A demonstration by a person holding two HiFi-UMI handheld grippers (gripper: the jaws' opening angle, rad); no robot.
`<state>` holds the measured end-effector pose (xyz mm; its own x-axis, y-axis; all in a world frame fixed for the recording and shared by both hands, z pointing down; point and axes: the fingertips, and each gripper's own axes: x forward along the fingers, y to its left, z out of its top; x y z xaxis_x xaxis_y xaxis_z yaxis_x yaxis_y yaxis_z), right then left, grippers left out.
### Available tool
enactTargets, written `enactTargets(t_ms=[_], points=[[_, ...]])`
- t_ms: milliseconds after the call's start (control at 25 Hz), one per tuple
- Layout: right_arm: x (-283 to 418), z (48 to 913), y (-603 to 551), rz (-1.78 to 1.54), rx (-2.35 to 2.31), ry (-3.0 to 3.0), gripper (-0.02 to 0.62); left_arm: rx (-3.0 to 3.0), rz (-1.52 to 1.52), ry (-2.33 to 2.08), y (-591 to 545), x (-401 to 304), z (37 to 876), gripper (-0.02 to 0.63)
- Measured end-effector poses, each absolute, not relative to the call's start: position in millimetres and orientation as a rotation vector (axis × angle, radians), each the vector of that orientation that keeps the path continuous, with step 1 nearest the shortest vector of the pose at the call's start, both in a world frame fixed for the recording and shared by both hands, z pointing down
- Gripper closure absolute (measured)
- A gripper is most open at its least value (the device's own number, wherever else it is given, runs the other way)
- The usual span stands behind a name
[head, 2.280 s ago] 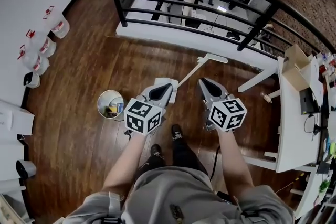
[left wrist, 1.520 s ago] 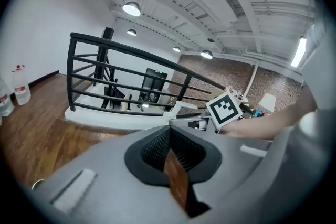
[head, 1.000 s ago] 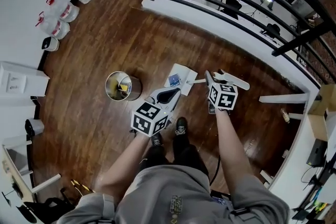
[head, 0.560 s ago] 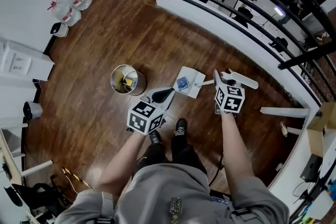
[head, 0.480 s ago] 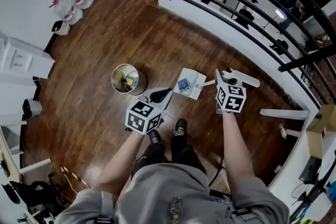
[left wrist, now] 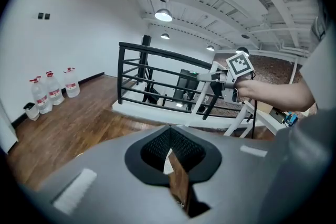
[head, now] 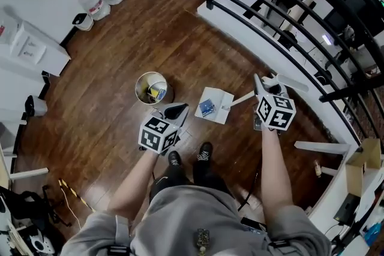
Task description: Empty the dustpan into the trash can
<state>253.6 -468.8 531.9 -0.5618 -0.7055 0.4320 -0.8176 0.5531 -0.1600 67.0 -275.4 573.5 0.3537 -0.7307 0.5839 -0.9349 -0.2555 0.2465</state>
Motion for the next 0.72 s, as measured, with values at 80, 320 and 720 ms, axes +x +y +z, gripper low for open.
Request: enactTargets(t_ms=[80,320,720], points=[[243.3,511.2,-466.4,0.486,1.228,-2.511,0.402,2.065,0.471,-1.467,-269.7,62.2,569.3,0.603],[184.3,437.6,-467.0,0.411,1.126,-2.65,0.4,2.006,0.417,-1.588,-250.9,21.9,559.5,0.603],[69.6,333.7,-460.3,0.348,1.004,-2.789,0.4,1.925,0.315,-1.728,-204.8,-60.2,539.0,0.603]])
